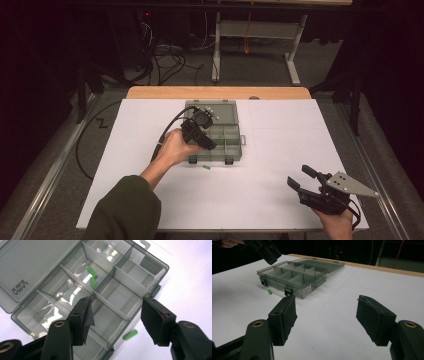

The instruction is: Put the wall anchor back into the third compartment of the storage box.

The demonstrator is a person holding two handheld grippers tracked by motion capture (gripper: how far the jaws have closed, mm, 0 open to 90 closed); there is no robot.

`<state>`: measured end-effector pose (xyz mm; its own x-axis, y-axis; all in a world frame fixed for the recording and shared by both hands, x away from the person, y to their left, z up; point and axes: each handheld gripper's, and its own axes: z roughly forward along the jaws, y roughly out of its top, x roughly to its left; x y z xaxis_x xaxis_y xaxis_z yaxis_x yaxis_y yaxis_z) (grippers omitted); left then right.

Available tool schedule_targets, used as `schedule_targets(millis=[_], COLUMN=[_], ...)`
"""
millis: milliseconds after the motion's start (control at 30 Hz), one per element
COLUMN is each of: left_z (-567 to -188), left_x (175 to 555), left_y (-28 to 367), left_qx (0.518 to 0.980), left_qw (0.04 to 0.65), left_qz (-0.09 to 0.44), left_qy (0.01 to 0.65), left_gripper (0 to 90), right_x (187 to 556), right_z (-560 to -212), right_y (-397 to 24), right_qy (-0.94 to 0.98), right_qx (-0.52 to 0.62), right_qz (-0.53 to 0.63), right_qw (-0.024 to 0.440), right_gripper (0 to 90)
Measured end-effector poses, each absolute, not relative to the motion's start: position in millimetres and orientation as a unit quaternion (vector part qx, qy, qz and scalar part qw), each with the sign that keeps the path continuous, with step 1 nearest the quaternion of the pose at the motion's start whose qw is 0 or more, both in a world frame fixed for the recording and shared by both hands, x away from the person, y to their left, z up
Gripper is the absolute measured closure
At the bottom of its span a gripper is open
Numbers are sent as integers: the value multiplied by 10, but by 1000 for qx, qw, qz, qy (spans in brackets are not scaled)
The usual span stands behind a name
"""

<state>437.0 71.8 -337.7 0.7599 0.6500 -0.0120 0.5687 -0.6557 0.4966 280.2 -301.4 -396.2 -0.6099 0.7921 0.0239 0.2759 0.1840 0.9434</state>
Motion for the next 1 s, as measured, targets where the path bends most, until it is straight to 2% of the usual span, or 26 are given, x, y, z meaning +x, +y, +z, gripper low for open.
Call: schedule_targets(millis=[400,1000], left_z=[-3342,-3432], left_x=[4162,3995], left_y=[809,835], left_qx=[903,910], left_qw=[263,255], left_qz=[95,81], left_qy=[326,316], left_gripper=[404,408], right_x=[2804,2806], right_z=[-3964,-3961], right_y=[-3004,-3004], right_qy=[730,729], right_qx=[367,366], right_qz=[522,524], right_qw=[245,245], right_gripper=[341,341])
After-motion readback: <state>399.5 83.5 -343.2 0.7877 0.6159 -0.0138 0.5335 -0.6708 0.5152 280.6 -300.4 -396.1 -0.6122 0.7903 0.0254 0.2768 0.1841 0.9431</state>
